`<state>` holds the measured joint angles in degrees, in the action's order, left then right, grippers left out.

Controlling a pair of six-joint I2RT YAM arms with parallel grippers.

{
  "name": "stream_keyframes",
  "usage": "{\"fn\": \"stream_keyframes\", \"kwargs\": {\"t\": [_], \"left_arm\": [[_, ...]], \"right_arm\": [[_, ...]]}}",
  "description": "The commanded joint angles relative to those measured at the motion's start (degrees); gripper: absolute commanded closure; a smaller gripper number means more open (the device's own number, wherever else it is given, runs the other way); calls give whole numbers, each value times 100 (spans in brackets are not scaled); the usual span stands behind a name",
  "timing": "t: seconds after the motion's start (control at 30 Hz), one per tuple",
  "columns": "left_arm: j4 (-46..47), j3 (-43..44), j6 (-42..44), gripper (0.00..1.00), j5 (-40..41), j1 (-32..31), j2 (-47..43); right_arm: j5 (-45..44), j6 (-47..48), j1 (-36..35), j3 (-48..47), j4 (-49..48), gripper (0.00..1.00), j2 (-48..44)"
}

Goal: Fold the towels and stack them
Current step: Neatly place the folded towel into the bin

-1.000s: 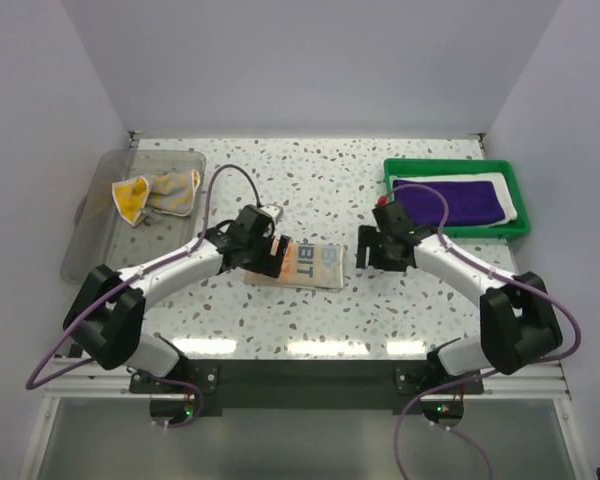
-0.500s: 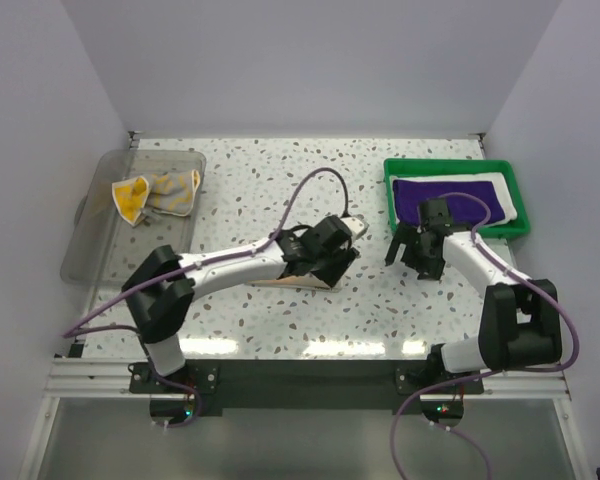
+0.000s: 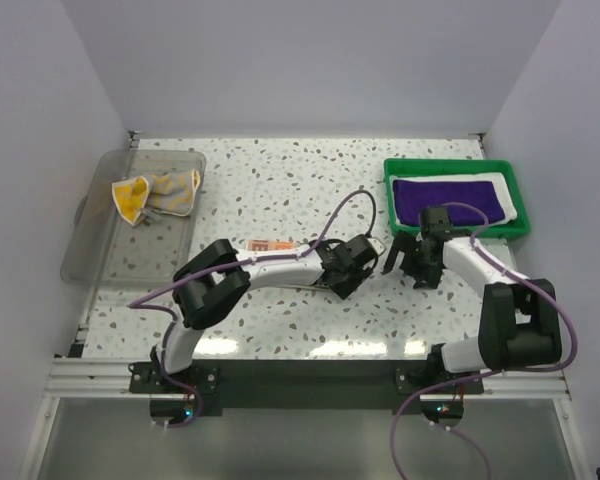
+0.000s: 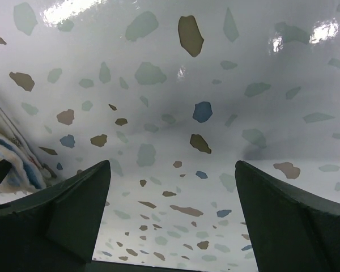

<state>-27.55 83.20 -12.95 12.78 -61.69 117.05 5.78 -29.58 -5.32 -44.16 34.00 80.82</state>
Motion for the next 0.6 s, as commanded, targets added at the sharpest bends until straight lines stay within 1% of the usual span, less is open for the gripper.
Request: {"fn": "stream_keyframes", "kwargs": {"t": [0.0,0.13,0.27,0.37,0.4,0.47,0.5,0.57], "left_arm": [[-215,223,4,40,287,-27,168],[-260,30,-172,38,401,-27,204],[-137,-242,-322,41,489,-27,212],[-66,-436,-392,52,577,-27,274],[-58,-506,-419,61,603,-27,300],[-5,-568,-445,72,630,-27,318],[21,-629,-471,85,638,-18,309],[83,-673,-480,97,656,-18,248]], "right_arm": [[239,-83,22,57,-209,6,-215],[459,-100,23,92,-420,7,-215],[626,-162,31,197,-622,7,-198],[757,-223,22,233,-763,7,-215],[801,-249,22,233,-833,7,-224],[924,-276,23,233,-886,7,-242],[951,-293,22,233,-912,7,-259],[1082,-363,22,250,-991,7,-277]]}}
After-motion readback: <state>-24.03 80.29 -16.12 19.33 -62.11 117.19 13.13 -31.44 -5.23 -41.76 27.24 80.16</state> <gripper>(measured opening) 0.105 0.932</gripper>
